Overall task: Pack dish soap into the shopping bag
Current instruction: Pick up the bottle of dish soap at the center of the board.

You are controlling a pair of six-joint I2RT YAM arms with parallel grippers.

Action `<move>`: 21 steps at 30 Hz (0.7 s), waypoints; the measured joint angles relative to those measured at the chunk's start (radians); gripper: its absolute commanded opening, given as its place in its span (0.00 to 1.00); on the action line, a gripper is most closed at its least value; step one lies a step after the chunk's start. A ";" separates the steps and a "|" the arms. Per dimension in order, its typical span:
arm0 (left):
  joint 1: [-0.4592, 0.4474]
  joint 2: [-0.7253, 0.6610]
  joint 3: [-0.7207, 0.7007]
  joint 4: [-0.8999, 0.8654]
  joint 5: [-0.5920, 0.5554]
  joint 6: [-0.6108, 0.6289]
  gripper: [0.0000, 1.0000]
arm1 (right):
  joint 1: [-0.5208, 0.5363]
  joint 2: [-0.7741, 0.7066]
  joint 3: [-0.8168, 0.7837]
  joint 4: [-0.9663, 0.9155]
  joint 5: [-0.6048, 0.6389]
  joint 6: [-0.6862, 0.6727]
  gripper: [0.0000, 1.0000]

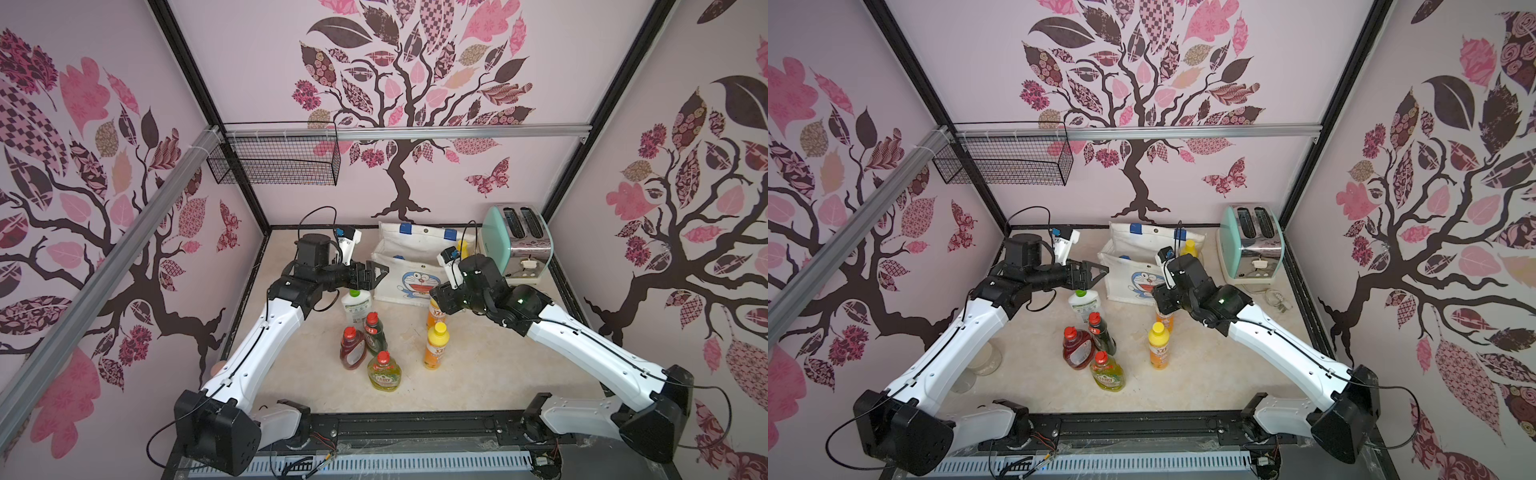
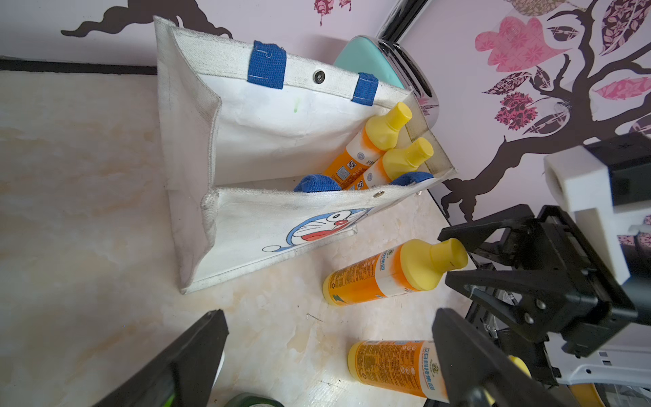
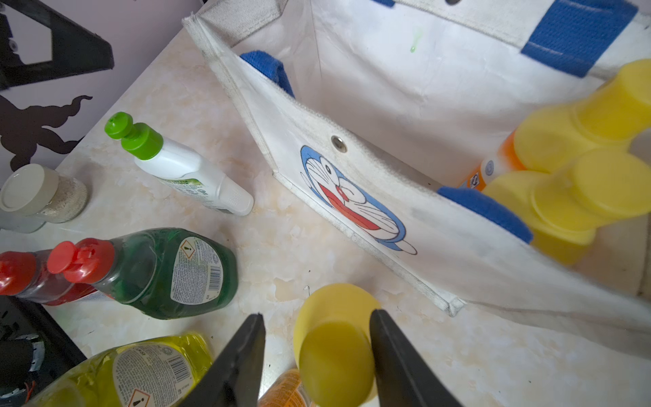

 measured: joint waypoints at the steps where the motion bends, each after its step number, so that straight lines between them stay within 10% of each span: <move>1: -0.001 0.000 0.000 0.000 0.000 0.000 0.97 | 0.000 0.000 -0.005 0.002 0.002 0.003 0.51; 21: -0.009 -0.024 -0.021 0.000 0.006 -0.024 0.97 | -0.006 -0.004 -0.065 0.076 0.044 0.014 0.28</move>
